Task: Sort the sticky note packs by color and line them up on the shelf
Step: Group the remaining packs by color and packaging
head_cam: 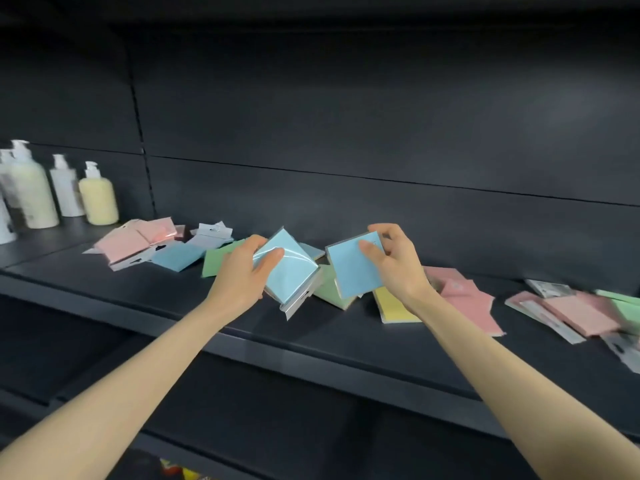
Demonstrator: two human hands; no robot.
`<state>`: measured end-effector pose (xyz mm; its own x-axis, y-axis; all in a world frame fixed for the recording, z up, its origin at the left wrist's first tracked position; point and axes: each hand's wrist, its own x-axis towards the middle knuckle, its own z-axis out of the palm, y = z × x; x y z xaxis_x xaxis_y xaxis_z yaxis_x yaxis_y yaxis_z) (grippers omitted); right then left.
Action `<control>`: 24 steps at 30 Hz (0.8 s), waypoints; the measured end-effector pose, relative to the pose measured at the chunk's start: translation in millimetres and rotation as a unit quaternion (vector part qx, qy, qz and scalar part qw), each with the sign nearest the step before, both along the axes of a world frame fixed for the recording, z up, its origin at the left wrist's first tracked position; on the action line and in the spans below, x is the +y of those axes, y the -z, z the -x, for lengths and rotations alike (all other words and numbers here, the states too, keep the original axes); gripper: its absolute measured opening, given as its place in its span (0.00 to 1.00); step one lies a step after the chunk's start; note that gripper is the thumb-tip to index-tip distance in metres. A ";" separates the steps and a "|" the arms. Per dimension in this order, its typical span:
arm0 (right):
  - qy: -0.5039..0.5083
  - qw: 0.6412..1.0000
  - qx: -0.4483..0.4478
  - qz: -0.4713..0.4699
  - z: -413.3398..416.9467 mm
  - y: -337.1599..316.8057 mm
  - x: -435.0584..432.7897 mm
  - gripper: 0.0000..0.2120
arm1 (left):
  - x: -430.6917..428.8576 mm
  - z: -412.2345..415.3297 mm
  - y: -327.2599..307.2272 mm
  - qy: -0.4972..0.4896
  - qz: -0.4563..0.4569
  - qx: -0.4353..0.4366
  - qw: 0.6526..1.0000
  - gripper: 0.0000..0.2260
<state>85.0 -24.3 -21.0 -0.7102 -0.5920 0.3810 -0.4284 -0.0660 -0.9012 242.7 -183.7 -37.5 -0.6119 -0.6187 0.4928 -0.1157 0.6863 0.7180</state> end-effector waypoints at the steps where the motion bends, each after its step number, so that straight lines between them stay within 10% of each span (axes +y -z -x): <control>1: 0.001 1.000 0.009 -0.002 2.2 0.0 -7.7 0.12 | -7.6 1.0 0.5 -0.005 0.005 -0.003 1.000 0.07; 24: 0.057 0.976 0.073 -0.195 28.9 31.5 -182.5 0.20 | -188.2 20.0 14.9 0.054 0.000 -0.060 0.997 0.09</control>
